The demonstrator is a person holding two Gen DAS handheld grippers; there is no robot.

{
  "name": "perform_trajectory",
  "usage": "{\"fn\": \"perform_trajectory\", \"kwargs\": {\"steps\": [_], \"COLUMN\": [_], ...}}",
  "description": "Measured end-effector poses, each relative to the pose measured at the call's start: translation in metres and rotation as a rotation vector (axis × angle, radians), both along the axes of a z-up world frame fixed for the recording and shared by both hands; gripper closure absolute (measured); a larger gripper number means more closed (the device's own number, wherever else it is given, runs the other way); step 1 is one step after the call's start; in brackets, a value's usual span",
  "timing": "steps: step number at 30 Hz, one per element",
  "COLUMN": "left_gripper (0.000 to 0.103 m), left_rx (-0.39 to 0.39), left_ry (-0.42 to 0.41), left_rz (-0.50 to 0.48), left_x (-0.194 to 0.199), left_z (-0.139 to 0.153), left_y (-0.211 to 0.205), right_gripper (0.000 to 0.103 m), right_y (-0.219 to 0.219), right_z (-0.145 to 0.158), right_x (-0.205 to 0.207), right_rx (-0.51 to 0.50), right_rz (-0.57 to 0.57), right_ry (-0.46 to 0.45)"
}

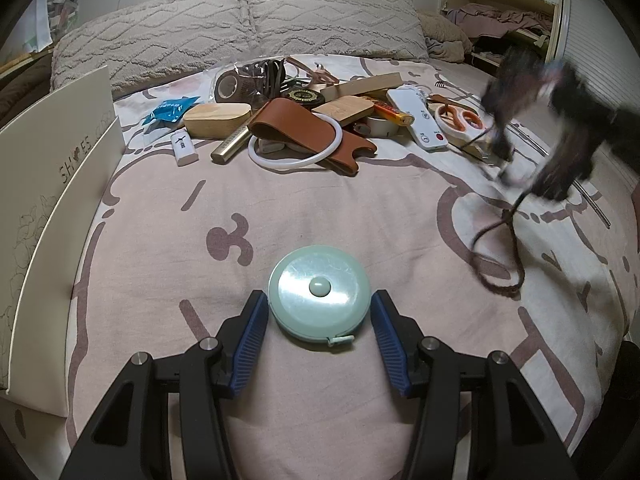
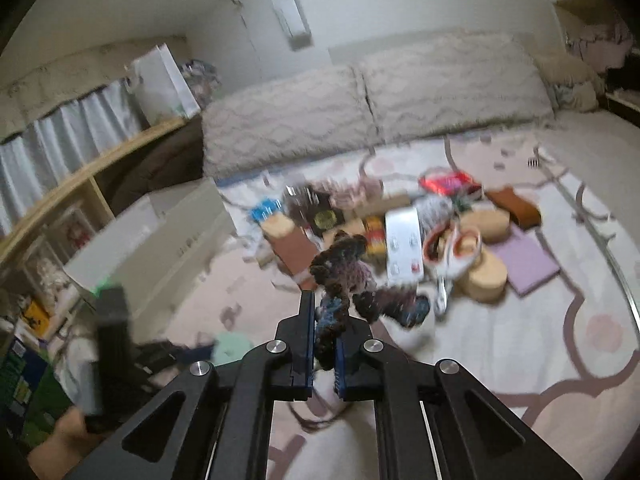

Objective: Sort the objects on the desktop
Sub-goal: 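Lift the crocheted pouch up off the bed with the right gripper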

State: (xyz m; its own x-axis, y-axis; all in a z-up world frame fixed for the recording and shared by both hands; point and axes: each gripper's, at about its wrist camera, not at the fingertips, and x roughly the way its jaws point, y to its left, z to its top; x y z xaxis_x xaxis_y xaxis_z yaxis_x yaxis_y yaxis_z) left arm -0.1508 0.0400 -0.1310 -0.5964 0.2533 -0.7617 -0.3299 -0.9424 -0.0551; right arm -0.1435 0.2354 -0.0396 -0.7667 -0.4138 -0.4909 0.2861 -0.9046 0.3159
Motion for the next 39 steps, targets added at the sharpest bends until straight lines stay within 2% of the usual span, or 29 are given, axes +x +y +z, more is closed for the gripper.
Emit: {"fn": "perform_trajectory", "kwargs": {"steps": [6, 15, 24, 35, 39], "left_gripper": [0.05, 0.054, 0.054, 0.054, 0.054], "left_rx": [-0.003, -0.001, 0.033, 0.068, 0.076], "left_ry": [0.009, 0.025, 0.051, 0.132, 0.148], "left_rz": [0.004, 0.018, 0.063, 0.071, 0.086], "left_x": [0.0, 0.003, 0.008, 0.017, 0.018], "left_z": [0.001, 0.003, 0.014, 0.041, 0.047], "left_y": [0.0, -0.003, -0.017, -0.027, -0.035], "right_gripper": [0.094, 0.094, 0.094, 0.094, 0.094], "right_y": [0.002, -0.011, -0.014, -0.026, -0.029], "right_z": [0.048, 0.103, 0.12, 0.168, 0.169], "right_x": [0.018, 0.045, 0.058, 0.074, 0.074], "right_rx": [-0.008, 0.019, -0.032, 0.035, 0.007], "right_rz": [0.011, 0.055, 0.098, 0.105, 0.137], "right_ry": [0.111, 0.25, 0.287, 0.407, 0.389]}}
